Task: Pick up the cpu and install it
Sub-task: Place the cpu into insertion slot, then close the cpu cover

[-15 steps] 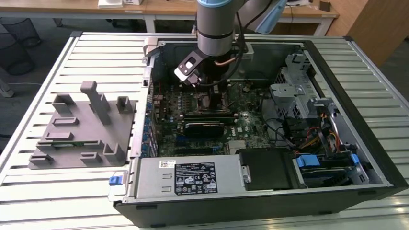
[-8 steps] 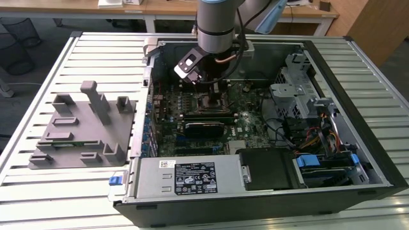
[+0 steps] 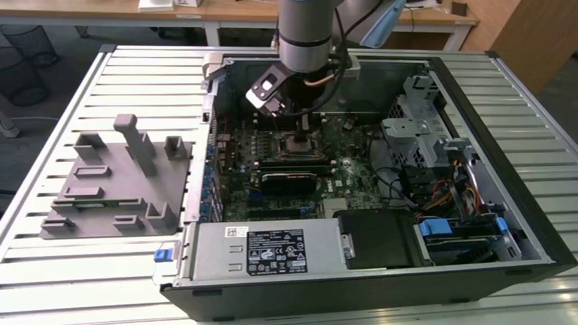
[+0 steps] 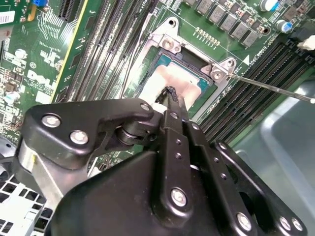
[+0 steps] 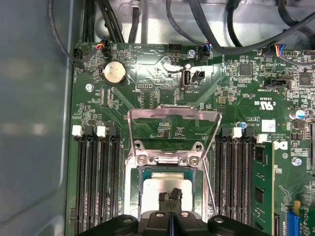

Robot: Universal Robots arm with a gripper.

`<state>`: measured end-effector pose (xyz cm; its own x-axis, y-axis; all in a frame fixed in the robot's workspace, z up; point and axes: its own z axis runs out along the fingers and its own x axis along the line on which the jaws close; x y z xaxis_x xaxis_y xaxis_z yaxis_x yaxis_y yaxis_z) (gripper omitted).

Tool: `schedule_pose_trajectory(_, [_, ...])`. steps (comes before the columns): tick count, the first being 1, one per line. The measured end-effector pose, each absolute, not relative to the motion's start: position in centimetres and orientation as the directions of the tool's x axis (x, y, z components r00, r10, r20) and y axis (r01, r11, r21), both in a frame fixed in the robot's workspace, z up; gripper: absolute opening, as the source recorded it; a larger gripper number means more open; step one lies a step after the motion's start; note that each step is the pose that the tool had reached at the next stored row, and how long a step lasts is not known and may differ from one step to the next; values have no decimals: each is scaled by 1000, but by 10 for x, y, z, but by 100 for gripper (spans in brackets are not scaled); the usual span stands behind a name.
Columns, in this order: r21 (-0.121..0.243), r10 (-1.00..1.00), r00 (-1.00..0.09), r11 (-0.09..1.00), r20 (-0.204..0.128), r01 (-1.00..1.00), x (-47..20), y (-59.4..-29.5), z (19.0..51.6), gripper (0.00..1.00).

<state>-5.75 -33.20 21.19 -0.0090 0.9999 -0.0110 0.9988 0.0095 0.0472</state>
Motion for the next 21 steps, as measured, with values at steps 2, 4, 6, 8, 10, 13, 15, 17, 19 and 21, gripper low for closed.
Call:
schedule_pose_trajectory(2, [47,1000,-9,10,-11,999,-58,-332,214,11])
schedule_pose_trajectory(4, [47,1000,-9,10,-11,999,-58,-332,215,11])
schedule_pose_trajectory(6, [47,1000,-9,10,-11,999,-58,-332,217,11])
schedule_pose_trajectory(8, [47,1000,-9,10,-11,999,-58,-332,220,11])
schedule_pose_trajectory(10, [47,1000,-9,9,-11,999,-58,-332,221,11])
schedule_pose_trajectory(13, [47,1000,-9,9,-11,999,-58,-332,225,11])
schedule_pose_trajectory(15, [47,1000,-9,9,-11,999,-58,-332,227,11])
schedule_pose_trajectory(17, [47,1000,-9,9,-11,999,-58,-332,230,11])
schedule_pose_trajectory(19, [47,1000,-9,10,-11,999,-58,-332,232,11])
schedule_pose_trajectory(21, [47,1000,-9,9,-11,999,-58,-332,234,11])
